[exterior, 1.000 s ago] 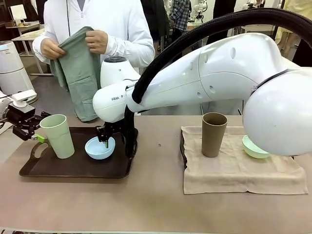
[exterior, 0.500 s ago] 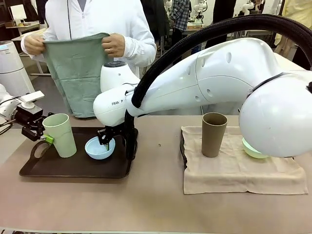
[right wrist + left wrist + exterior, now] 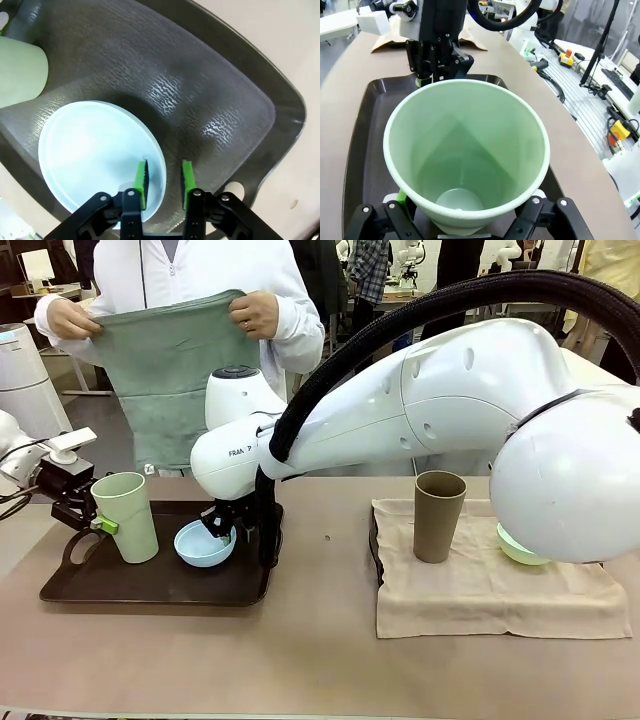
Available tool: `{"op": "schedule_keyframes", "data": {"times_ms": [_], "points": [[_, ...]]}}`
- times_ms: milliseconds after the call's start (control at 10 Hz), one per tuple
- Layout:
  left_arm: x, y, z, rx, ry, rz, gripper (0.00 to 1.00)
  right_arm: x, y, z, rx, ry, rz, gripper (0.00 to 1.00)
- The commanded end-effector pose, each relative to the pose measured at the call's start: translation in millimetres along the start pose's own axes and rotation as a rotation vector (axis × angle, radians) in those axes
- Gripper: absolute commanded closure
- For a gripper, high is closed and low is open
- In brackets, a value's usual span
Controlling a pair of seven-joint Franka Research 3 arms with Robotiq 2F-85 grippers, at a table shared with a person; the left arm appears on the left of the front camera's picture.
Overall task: Set up a tray with a mat and arrange the tableware.
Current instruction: Pick up the Picnic Bowl and Reusable plastic cup from the Handle tray in front of the human's position and hold them in the air.
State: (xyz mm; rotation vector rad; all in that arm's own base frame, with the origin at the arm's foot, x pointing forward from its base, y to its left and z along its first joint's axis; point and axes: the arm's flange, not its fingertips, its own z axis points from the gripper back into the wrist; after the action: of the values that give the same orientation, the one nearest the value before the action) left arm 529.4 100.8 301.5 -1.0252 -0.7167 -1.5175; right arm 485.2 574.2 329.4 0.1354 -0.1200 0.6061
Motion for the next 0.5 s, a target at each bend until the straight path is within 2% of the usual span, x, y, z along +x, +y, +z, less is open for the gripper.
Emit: {"op": "schedule_keyframes", "data": {"times_ms": [0, 100, 200, 300, 400], "points": [[-0.7, -3.4, -2.2, 0.022, 0.006, 0.013, 1.00, 2.7, 3.7, 0.6, 0.001, -0.011, 0.019, 1.00], [-0.9, -3.7, -1.3, 0.022, 0.009, 0.011, 1.00, 2.6, 4.6, 0.8, 0.001, -0.009, 0.019, 1.00], [-0.6, -3.9, -1.0, 0.023, 0.009, 0.010, 0.70, 2.7, 5.0, 1.4, 0.004, -0.010, 0.018, 1.00], [-2.5, -4.3, -1.5, 0.021, 0.011, 0.011, 0.70, 2.4, 4.5, 0.3, 0.008, -0.010, 0.018, 1.00], [-3.9, -4.5, -2.0, 0.024, 0.011, 0.013, 1.00, 1.5, 3.5, -0.9, 0.009, -0.007, 0.015, 1.00]]}}
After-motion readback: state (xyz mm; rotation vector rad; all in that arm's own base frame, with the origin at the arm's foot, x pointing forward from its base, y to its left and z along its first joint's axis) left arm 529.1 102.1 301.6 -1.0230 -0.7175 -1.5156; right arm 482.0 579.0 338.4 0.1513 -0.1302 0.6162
